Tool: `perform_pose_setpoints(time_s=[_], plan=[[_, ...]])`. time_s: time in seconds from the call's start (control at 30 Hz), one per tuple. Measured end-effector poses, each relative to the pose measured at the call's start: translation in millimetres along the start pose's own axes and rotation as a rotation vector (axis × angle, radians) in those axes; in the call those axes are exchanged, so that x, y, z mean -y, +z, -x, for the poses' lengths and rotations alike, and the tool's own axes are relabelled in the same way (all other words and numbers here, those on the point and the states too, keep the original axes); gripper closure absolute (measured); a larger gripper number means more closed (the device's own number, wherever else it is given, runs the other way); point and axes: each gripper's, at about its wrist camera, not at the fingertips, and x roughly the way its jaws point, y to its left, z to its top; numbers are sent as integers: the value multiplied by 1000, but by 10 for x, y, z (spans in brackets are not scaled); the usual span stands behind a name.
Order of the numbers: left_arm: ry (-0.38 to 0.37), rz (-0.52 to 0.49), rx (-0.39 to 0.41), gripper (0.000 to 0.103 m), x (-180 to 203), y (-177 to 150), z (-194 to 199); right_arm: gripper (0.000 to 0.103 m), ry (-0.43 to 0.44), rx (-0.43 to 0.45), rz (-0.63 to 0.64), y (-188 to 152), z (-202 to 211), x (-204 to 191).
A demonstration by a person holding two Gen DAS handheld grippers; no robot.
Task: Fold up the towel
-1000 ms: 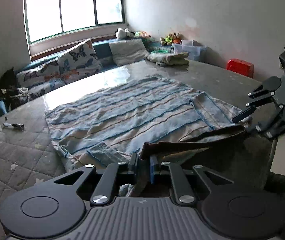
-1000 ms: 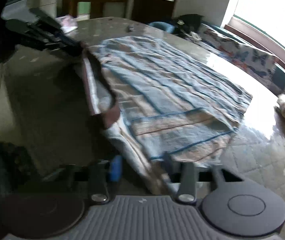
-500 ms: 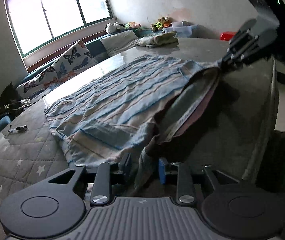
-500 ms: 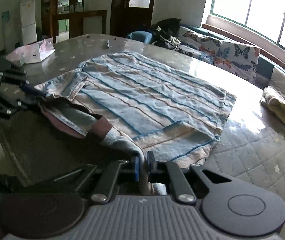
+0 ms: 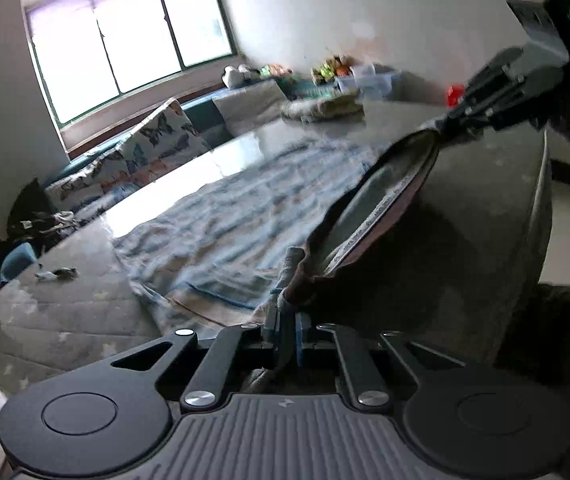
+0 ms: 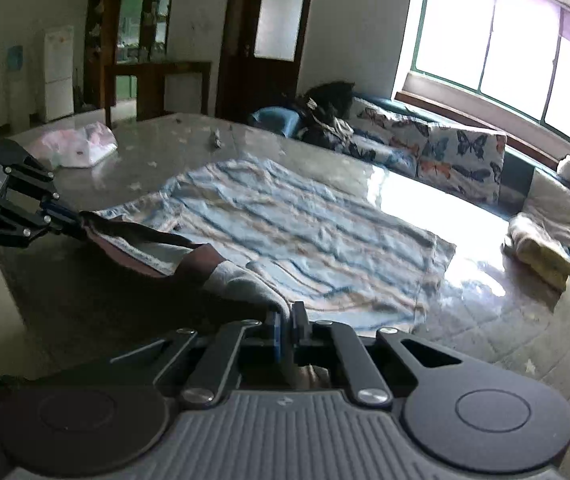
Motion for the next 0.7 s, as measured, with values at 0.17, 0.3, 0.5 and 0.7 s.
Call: perform_pose_setpoints(time_s=[0.17, 0.3, 0.5, 0.7], plan=[[46, 7, 48, 96, -4, 85, 344, 99, 38, 32, 21, 70, 360, -115], [81, 27, 62, 96, -93, 226, 274, 99, 41, 28, 7, 158, 350, -56], [115, 75, 69, 97, -364, 554, -102, 99, 19, 31, -15, 391, 145, 245], [137, 110, 62, 97, -693, 899, -527, 99, 1, 32, -18, 704, -163, 600]])
